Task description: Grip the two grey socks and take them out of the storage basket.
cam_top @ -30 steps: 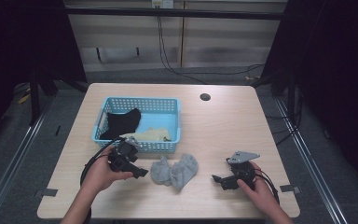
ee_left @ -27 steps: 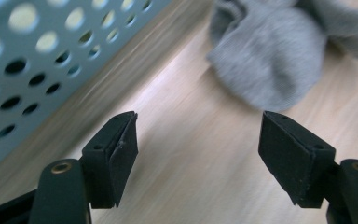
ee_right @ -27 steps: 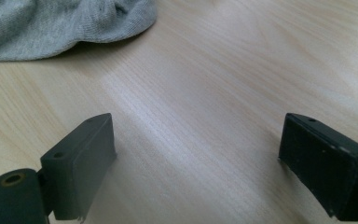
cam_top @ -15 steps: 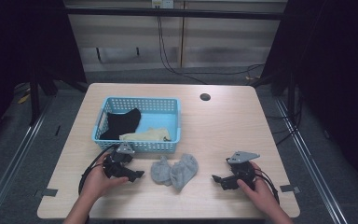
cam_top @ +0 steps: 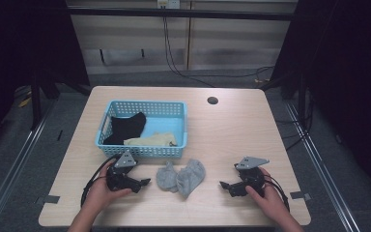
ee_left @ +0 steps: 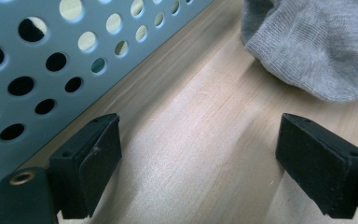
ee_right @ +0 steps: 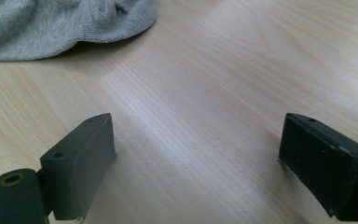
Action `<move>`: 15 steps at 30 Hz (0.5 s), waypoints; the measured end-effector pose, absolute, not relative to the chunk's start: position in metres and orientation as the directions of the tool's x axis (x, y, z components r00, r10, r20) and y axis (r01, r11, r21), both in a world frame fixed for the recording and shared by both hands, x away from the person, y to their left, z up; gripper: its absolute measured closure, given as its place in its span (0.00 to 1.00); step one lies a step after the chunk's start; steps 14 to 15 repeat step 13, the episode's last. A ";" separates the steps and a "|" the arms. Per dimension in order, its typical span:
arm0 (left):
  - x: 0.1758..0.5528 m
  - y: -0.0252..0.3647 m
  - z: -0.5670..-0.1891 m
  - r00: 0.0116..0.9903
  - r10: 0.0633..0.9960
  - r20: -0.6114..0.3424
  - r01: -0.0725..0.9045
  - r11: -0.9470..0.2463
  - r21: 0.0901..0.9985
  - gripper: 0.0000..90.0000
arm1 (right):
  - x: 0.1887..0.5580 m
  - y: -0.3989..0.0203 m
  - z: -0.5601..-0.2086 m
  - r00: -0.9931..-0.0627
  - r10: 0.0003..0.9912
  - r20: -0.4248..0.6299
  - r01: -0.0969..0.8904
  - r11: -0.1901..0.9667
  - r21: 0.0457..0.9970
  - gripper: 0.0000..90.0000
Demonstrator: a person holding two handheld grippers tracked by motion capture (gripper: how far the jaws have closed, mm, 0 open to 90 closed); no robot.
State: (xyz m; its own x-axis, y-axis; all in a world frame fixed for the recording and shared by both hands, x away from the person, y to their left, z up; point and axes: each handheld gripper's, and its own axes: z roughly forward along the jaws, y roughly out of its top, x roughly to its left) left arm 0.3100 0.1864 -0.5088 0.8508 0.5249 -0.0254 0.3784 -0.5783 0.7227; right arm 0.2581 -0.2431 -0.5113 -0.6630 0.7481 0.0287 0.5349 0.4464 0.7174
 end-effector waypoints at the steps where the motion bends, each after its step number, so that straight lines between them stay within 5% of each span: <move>1: 0.310 0.186 -0.509 0.851 0.525 -0.026 0.379 -0.578 0.723 0.15 | 0.258 -0.243 -0.511 -0.663 0.748 0.029 0.535 0.446 0.717 0.11; 15: 0.310 0.186 -0.509 0.851 0.525 -0.026 0.379 -0.578 0.723 0.15 | 0.258 -0.243 -0.511 -0.661 0.750 0.028 0.537 0.447 0.716 0.11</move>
